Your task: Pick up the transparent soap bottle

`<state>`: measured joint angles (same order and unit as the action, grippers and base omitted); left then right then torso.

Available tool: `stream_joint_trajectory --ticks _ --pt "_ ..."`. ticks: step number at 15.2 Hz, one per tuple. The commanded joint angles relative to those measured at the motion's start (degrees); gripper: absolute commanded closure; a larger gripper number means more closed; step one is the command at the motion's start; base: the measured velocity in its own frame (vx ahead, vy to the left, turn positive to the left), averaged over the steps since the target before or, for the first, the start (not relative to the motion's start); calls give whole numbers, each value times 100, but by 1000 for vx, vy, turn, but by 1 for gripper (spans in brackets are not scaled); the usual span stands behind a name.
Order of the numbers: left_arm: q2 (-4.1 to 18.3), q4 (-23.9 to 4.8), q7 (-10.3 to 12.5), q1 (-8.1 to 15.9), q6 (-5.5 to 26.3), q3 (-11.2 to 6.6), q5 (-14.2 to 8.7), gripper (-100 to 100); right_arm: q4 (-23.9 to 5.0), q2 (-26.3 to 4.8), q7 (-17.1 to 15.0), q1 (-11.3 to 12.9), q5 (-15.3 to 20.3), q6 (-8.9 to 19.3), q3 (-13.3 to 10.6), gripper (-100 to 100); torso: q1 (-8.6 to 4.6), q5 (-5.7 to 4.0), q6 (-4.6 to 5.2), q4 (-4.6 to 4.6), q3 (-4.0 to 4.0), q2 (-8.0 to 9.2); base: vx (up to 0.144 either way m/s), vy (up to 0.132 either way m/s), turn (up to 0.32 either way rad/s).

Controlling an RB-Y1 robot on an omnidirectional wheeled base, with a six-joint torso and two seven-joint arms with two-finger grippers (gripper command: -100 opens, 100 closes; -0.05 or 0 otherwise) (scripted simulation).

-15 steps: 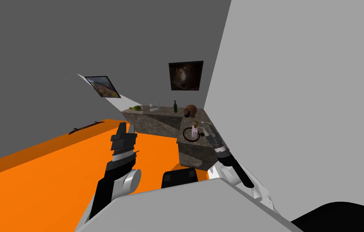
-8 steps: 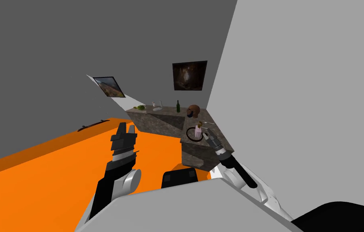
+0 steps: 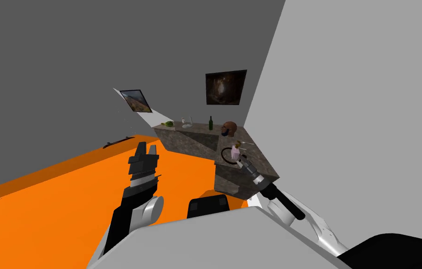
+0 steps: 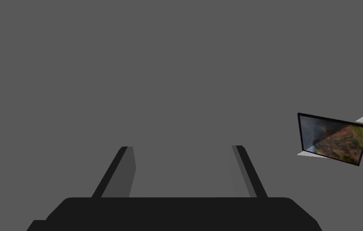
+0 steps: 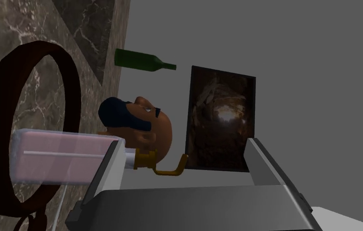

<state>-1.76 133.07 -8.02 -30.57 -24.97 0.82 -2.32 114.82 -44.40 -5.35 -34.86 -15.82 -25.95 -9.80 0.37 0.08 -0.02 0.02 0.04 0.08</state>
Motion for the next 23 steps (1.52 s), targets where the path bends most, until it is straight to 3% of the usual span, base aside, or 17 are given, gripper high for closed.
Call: stream_joint_trajectory --ticks 1,2,4,5,7,8,10,11,13,14,17,18,20,21,23 --pt "0 0 0 0 0 0 0 0 -69 -250 3 -22 -39 2 -32 -100 0 0 0 0 0 0 2 68 29" --pt "0 0 0 0 0 0 0 0 -241 -407 19 -76 -153 48 -132 -100 -5 0 2 0 -1 -2 -1 83 87" --pt "0 0 0 0 0 0 0 0 -241 -632 19 -76 -153 48 -132 -100 -3 -1 0 -1 -1 -1 -6 77 75" --pt "0 0 0 0 0 0 0 0 -417 -768 35 -130 -269 96 -234 -100 -7 -1 1 0 -1 -2 -4 93 104" --pt "0 0 0 0 0 0 0 0 -417 -1017 35 -130 -269 96 -234 -100 0 0 1 -1 -1 -2 -4 86 75" --pt "0 0 0 0 0 0 0 0 -596 -1149 51 -185 -387 145 -337 -100 -4 0 2 0 -1 -2 8 95 113" --pt "0 0 0 0 0 0 0 0 -596 -1403 51 -185 -387 145 -337 -100 2 1 0 -1 -2 -4 -2 90 67" --pt "0 0 0 0 0 0 0 0 -779 -1574 68 -239 -505 194 -441 -100 -2 0 1 0 -2 -3 -9 98 111" --pt "0 0 0 0 0 0 0 0 -779 -1790 68 -239 -505 194 -441 -100 3 1 -1 0 0 0 -7 87 81" --pt "0 0 0 0 0 0 0 0 -963 -1957 84 -293 -624 245 -545 -100 -3 1 1 0 0 0 0 88 92" --pt "0 0 0 0 0 0 0 0 -963 -2174 84 -293 -624 245 -545 -100 -6 0 1 0 -1 -3 3 66 44" --pt "0 0 0 -1 0 -1 0 0 -1148 -2378 101 -346 -742 296 -648 -100 -14 -2 2 0 -1 -2 4 59 92" --pt "0 0 0 0 0 0 0 0 -1148 -2557 101 -346 -742 296 -648 -100 -8 -1 -1 -1 -3 -4 4 76 90" --pt "0 0 0 0 0 -1 0 0 -1335 -2762 118 -399 -860 348 -752 -100 -9 -1 2 -1 -2 -3 -6 89 108" --pt "0 0 0 0 0 0 0 0 -1335 -2935 118 -399 -860 348 -752 -100 0 1 0 0 -1 -1 -3 83 65"
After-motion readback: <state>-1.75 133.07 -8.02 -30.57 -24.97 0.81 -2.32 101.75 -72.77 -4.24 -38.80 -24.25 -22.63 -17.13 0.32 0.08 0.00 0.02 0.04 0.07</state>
